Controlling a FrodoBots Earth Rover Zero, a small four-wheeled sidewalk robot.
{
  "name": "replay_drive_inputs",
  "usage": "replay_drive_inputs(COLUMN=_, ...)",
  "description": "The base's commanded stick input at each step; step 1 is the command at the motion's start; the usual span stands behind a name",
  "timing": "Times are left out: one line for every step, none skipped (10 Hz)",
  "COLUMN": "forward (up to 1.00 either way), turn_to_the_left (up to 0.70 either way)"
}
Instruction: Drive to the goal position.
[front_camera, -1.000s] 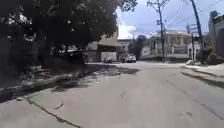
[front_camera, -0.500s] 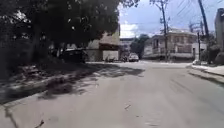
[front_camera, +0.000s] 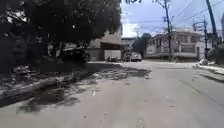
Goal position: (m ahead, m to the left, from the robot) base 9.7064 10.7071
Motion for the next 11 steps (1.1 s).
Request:
replay_drive_inputs(forward=1.00, turn_to_the_left=-0.40)
replay_drive_inputs(forward=1.00, turn_to_the_left=-0.40)
replay_drive_inputs(forward=1.00, turn_to_the_left=-0.38)
replay_drive_inputs(forward=1.00, turn_to_the_left=-0.21)
replay_drive_inputs(forward=1.00, turn_to_the_left=-0.01)
replay_drive_inputs(forward=1.00, turn_to_the_left=0.00)
replay_drive_inputs(forward=1.00, turn_to_the_left=0.00)
replay_drive_inputs(forward=1.00, turn_to_the_left=0.00)
replay_drive_inputs(forward=1.00, turn_to_the_left=0.00)
replay_drive_inputs(forward=1.00, turn_to_the_left=0.00)
replay_drive_inputs(forward=1.00, turn_to_the_left=0.00)
